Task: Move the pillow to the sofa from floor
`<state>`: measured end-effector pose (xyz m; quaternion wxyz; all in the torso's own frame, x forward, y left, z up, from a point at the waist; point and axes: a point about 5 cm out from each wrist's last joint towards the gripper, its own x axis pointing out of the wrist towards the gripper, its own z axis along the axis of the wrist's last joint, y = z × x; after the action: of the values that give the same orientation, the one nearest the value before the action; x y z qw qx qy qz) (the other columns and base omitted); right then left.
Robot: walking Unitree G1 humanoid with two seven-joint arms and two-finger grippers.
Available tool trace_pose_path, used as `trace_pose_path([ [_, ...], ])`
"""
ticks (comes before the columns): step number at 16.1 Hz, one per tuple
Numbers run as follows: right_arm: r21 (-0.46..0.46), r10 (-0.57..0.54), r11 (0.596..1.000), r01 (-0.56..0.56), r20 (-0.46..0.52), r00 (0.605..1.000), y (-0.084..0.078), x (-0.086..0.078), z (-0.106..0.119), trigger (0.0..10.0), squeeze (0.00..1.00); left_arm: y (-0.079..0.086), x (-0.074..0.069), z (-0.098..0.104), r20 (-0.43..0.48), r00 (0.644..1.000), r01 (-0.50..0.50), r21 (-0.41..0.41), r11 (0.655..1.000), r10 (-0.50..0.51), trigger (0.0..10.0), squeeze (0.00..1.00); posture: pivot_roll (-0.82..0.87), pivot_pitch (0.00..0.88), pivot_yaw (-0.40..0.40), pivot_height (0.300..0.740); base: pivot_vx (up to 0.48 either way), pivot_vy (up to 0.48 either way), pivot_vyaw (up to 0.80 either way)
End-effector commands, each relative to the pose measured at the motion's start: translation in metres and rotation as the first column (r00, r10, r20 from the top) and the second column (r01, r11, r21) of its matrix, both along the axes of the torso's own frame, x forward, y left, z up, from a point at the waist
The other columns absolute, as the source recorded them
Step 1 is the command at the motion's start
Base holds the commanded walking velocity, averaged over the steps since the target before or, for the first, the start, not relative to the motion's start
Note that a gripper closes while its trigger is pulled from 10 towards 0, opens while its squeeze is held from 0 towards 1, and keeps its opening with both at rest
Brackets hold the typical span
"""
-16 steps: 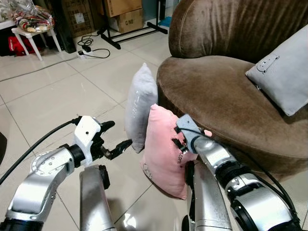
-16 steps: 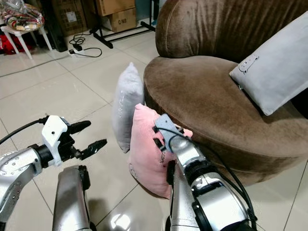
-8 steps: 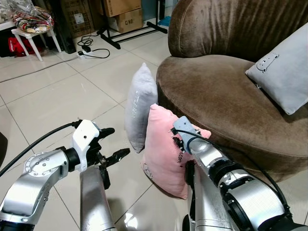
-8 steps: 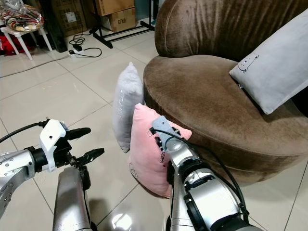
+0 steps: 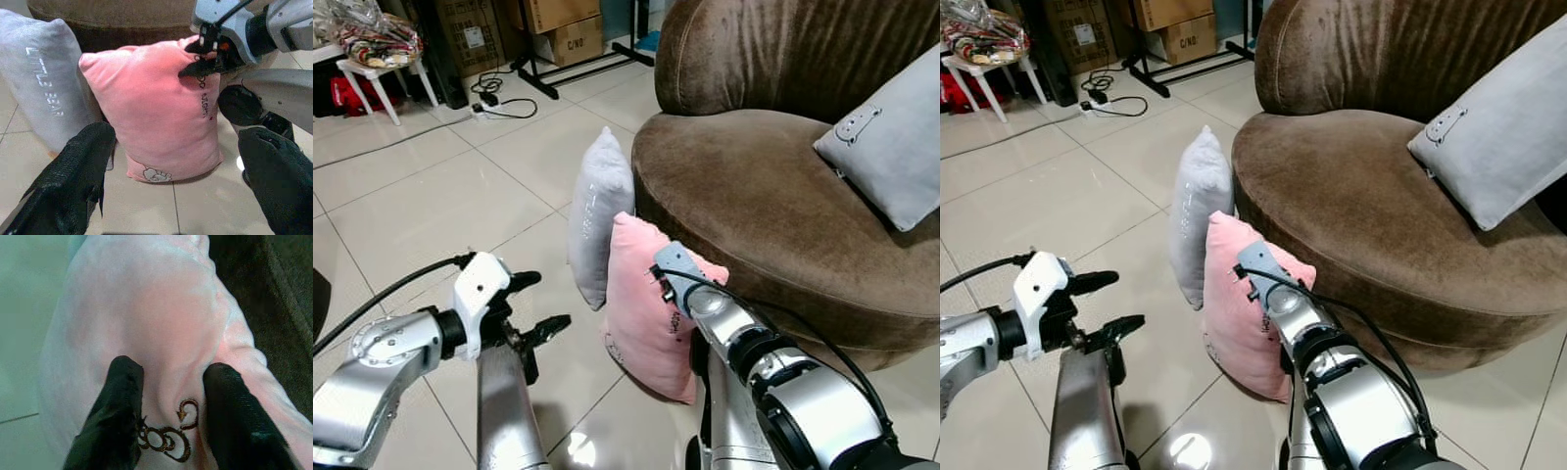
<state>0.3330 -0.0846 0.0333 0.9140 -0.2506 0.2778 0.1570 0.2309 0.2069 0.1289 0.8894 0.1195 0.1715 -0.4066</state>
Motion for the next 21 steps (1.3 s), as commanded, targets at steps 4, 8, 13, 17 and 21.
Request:
trace_pose_path([
  [4, -0.038, 0.008, 0.999, -0.007, 0.028, 1.0, 0.003, 0.002, 0.003, 0.0, 0.0, 0.001, -0.007, 0.005, 0.004, 1.0, 0.017, 0.023, 1.0, -0.017, 10.0, 0.0, 0.03, 0.0, 0.033, 0.401, 0.0, 0.0, 0.0],
  [8, -0.031, 0.041, 0.999, -0.041, 0.006, 0.999, 0.008, -0.001, 0.0, 0.0, 0.0, 0.001, -0.009, 0.004, -0.008, 1.0, 0.023, 0.026, 0.999, -0.022, 10.0, 0.0, 0.03, 0.0, 0.032, 0.401, 0.0, 0.0, 0.0],
  [13, -0.013, 0.062, 0.998, -0.062, -0.01, 0.998, 0.011, -0.004, -0.002, 0.0, 0.0, 0.0, -0.009, 0.004, -0.012, 1.0, 0.017, 0.028, 0.999, -0.017, 10.0, 0.0, 0.04, 0.0, 0.021, 0.401, 0.0, 0.0, 0.0],
  [17, 0.121, 0.099, 0.988, -0.099, 0.004, 0.995, 0.024, -0.003, 0.004, 0.0, 0.0, 0.0, -0.012, 0.003, 0.01, 1.0, -0.023, 0.032, 0.999, 0.022, 10.0, 0.0, 0.02, 0.0, 0.022, 0.401, 0.0, 0.0, 0.0],
  [21, 0.377, -0.002, 0.924, -0.058, 0.158, 0.988, 0.02, 0.019, 0.041, 0.0, 0.0, 0.001, 0.003, 0.006, 0.129, 0.975, -0.186, 0.013, 0.982, 0.183, 10.0, 0.0, 0.0, 0.0, 0.025, 0.401, 0.0, 0.0, 0.0],
])
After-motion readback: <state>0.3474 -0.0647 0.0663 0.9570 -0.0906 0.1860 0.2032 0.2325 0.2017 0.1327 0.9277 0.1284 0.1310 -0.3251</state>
